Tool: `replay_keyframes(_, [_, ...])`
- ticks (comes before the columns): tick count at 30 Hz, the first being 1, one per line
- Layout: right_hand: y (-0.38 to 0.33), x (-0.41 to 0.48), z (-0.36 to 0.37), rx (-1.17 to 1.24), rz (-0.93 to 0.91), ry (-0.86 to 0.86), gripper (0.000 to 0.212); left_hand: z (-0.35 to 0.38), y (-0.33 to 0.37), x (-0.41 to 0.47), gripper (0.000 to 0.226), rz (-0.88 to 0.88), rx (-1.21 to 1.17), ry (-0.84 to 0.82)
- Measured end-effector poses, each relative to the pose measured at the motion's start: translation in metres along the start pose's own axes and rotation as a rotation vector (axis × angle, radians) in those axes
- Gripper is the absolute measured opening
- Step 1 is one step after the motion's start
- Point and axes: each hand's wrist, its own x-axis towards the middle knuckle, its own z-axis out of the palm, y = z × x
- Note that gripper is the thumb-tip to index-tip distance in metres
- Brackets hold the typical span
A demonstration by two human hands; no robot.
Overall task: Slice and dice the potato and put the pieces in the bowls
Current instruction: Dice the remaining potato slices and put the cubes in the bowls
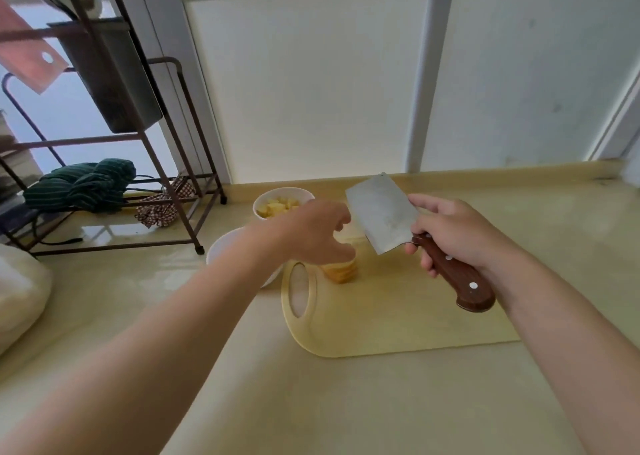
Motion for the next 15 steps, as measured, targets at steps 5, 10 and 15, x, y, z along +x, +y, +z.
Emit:
replay_keyframes(5, [0.021, -0.007, -0.017, -0.035, 0.022, 0.045, 0.065, 0.009, 0.002, 0.003, 0.063, -0.059, 0.084, -0.138])
replay_keyframes(10, [0.025, -0.010, -0.021, -0.044, 0.029, 0.042, 0.067, 0.014, 0.009, 0.003, 0.054, -0.024, 0.192, -0.080])
replay_keyframes(15, [0.027, -0.010, -0.022, -0.069, 0.034, 0.005, 0.065, 0.024, 0.014, 0.002, 0.054, -0.003, 0.327, -0.025])
